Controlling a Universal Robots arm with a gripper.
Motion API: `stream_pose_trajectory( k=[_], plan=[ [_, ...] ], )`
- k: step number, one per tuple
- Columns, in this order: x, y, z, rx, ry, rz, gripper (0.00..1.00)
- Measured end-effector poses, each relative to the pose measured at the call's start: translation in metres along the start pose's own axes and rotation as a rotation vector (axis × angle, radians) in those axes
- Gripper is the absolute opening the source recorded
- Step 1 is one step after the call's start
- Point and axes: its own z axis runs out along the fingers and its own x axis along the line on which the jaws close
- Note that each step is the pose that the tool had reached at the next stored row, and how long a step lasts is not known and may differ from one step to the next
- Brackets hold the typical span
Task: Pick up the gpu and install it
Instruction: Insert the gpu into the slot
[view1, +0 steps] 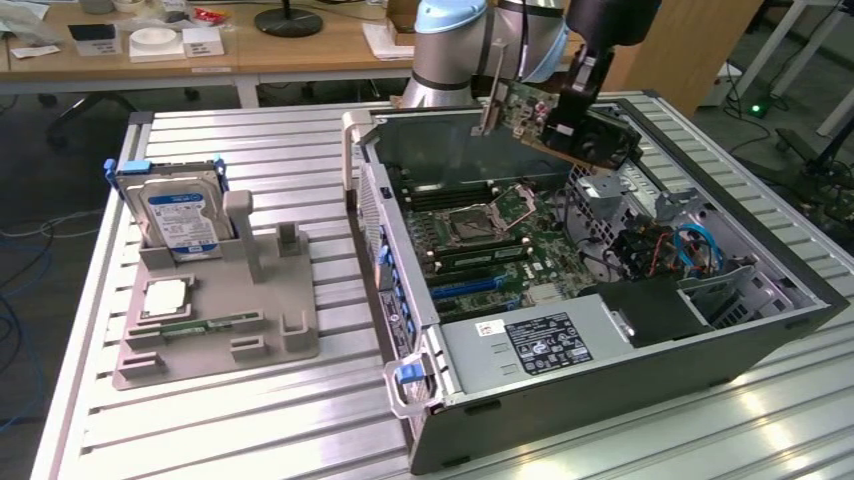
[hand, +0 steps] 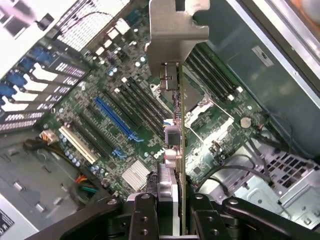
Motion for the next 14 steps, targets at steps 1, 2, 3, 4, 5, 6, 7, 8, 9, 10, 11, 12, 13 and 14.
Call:
stream_pose_trajectory(
  k=[1,2,3,4,5,6,7,8,9,10,11,12,13,14],
  plan=[
    [0.0,0.0,0.0,0.0003,-0.0002,-0.017,0.28],
    [0.0,0.0,0.0,0.0007,-0.0005,-0.033,0.28],
    [0.0,0.0,0.0,0.0009,-0.0008,-0.05,0.28],
    [0.0,0.0,0.0,0.0013,-0.001,-0.066,0.28],
    [0.0,0.0,0.0,0.0017,-0.0012,-0.083,0.28],
    [0.0,0.0,0.0001,0.002,-0.0015,-0.102,0.28],
    [0.0,0.0,0.0,0.0024,-0.0018,-0.119,0.28],
    [0.0,0.0,0.0,0.0027,-0.0019,-0.136,0.28],
    [0.0,0.0,0.0,0.0031,-0.0021,-0.152,0.28],
    [0.0,0.0,0.0,0.0034,-0.0025,-0.169,0.28],
    [0.0,0.0,0.0,0.0038,-0.0027,-0.186,0.28],
    [0.0,0.0,0.0,0.0041,-0.003,-0.204,0.28],
    [0.0,0.0,0.0,0.0044,-0.0032,-0.22,0.28],
    [0.0,0.0,0.0,0.0048,-0.0034,-0.236,0.28]
  ],
)
